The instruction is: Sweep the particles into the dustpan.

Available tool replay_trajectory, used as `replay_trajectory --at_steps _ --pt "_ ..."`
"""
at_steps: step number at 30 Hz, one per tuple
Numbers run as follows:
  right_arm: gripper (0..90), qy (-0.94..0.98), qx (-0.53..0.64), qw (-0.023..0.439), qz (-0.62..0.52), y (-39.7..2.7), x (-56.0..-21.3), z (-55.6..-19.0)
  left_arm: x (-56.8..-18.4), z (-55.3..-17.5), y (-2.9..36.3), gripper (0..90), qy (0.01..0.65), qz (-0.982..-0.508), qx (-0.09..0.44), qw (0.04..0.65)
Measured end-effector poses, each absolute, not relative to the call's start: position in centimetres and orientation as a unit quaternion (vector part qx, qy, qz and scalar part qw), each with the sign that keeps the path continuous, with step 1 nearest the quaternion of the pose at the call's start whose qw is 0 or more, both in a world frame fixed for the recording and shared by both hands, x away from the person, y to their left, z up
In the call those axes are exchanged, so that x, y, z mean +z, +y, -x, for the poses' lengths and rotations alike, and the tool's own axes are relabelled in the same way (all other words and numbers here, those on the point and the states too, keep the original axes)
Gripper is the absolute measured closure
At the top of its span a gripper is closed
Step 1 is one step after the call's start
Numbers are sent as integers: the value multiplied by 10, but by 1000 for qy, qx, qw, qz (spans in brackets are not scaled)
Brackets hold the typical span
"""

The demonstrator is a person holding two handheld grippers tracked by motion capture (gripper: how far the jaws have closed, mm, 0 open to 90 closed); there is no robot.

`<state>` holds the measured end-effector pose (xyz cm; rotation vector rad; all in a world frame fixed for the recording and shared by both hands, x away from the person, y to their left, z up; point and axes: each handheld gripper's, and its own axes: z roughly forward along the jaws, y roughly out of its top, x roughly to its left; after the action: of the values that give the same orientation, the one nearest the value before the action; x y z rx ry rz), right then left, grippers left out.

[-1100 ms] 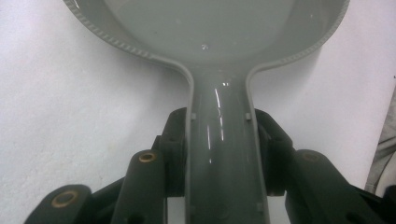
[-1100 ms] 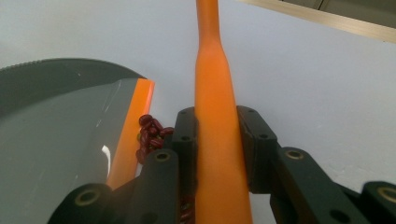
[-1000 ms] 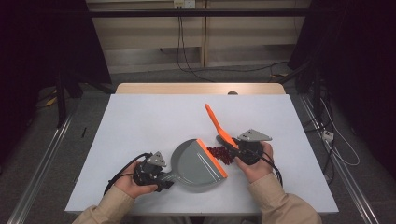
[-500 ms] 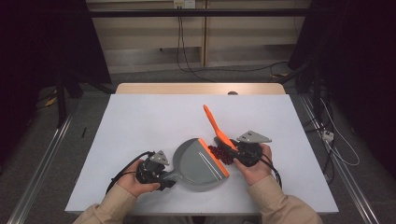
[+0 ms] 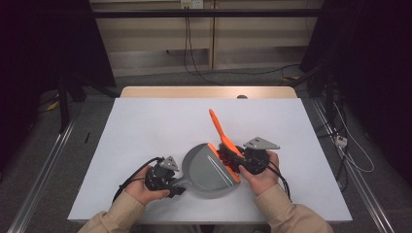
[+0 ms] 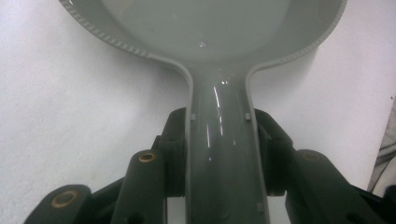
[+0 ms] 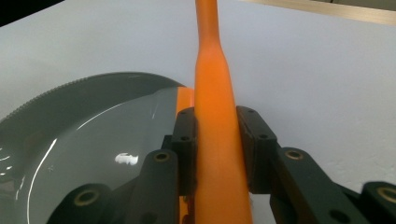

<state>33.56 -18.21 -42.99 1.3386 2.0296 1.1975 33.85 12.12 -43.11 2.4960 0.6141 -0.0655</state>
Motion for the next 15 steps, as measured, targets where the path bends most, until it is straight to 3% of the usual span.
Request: replay_trajectory --at_steps 12,15 --pt "711 739 437 221 -462 -161 -428 -332 -431 -338 122 619 235 -929 -27 284" --pt "713 732 460 201 -462 -157 -424 -331 -432 -338 122 620 235 -929 -28 285"
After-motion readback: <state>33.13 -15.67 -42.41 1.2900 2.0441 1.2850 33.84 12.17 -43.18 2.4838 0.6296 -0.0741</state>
